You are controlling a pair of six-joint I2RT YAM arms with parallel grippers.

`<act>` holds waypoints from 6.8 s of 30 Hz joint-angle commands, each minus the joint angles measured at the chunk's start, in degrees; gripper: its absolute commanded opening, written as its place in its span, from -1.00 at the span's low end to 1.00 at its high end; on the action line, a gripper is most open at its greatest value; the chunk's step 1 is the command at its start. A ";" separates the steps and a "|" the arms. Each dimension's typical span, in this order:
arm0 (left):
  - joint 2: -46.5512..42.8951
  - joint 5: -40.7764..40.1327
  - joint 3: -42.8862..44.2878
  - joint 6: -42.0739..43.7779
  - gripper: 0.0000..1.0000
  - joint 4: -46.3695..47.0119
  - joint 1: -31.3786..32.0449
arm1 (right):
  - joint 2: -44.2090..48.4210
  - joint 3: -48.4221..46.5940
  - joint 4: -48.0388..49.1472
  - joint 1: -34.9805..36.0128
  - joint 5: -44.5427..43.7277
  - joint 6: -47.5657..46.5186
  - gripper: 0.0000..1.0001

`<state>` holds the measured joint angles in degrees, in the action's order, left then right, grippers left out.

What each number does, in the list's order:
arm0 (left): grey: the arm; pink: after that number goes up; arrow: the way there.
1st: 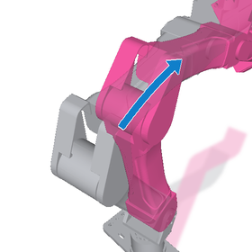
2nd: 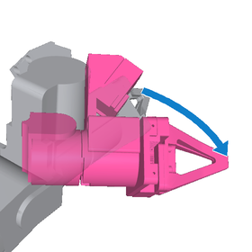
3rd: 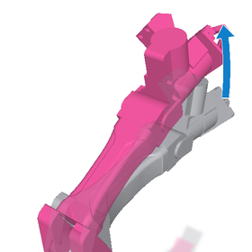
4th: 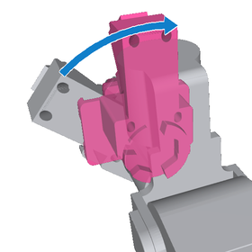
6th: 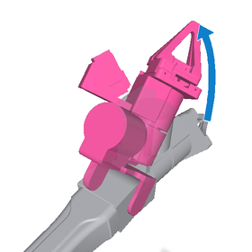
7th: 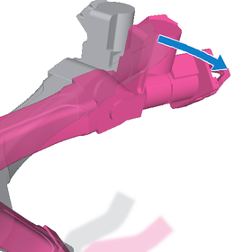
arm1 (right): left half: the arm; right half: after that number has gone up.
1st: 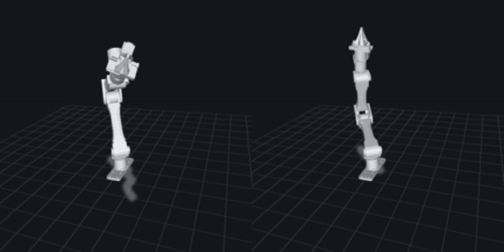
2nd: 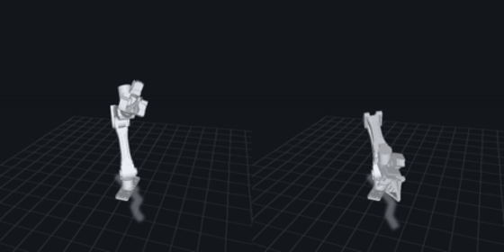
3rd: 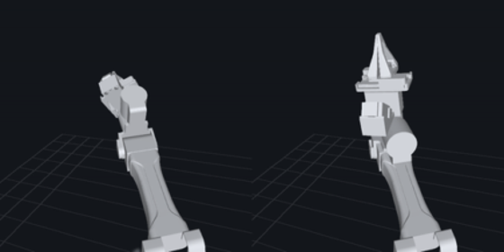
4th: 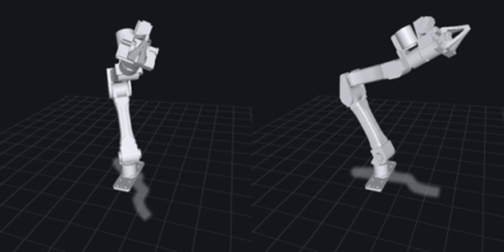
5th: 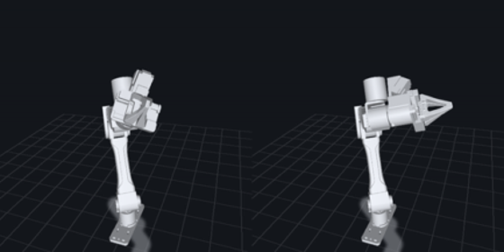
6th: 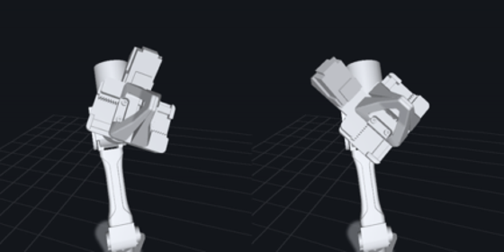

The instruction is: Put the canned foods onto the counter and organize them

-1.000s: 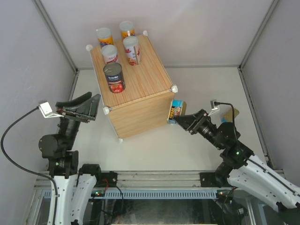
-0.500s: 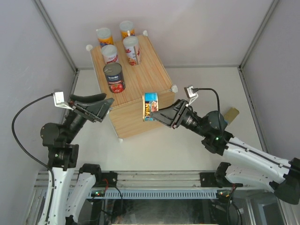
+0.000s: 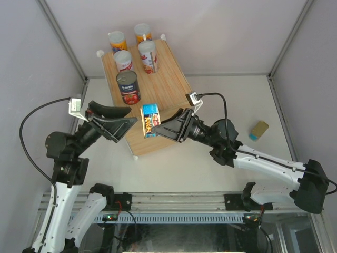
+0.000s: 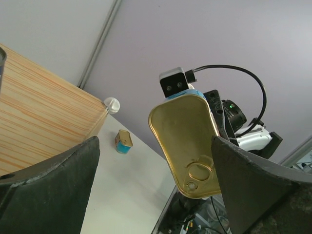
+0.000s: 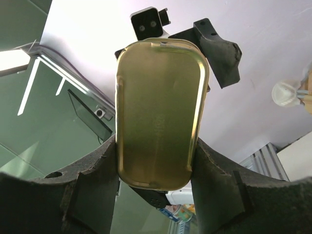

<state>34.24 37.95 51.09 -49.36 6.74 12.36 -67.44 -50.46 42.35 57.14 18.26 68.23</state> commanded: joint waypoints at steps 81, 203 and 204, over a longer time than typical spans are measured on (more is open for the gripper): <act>12.57 -9.16 15.77 9.68 -0.99 -7.44 16.56 | -8.41 -2.47 13.70 -6.38 5.94 6.93 -0.96; 49.41 -68.45 63.36 34.43 0.53 -48.96 35.87 | 1.96 -18.40 -47.77 -3.61 -39.17 -44.51 0.35; 47.43 -68.23 61.38 34.42 0.53 -47.01 35.97 | 1.57 -18.75 -47.91 -2.99 -40.40 -45.05 0.36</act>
<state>90.76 -29.43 117.54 -14.46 -51.37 48.21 -65.12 -65.93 -5.91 52.16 -15.64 26.96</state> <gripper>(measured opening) 0.767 0.676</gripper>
